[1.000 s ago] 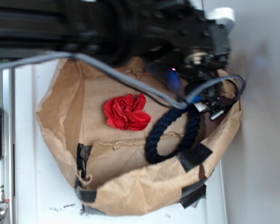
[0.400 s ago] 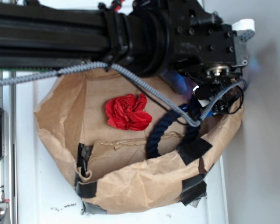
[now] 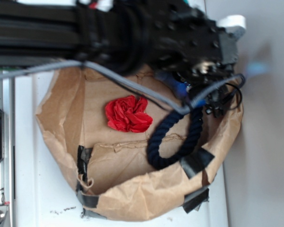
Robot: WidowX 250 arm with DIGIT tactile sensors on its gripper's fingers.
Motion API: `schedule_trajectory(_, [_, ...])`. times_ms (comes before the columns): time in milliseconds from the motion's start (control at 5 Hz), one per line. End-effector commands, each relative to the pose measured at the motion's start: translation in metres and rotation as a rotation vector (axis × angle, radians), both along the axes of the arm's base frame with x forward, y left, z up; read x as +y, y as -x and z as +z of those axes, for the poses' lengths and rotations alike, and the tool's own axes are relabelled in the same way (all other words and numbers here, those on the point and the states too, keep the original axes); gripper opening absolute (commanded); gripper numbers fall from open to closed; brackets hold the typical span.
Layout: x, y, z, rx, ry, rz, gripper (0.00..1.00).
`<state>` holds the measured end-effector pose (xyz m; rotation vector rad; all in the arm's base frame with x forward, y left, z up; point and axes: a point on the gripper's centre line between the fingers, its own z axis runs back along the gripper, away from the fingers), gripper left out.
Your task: Grab the gray animal.
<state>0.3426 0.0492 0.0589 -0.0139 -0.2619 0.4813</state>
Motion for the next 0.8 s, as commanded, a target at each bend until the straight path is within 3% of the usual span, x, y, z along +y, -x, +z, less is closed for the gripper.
schedule_trajectory(0, [0.017, 0.031, 0.045, -0.114, 0.041, -0.052, 1.0])
schedule_trajectory(200, [0.019, 0.031, 0.042, -0.077, 0.099, 0.035, 1.0])
schedule_trajectory(400, [0.021, 0.03, 0.034, 0.027, 0.117, 0.129, 1.0])
schedule_trajectory(600, [0.025, 0.029, 0.024, 0.086, 0.111, 0.157, 1.0])
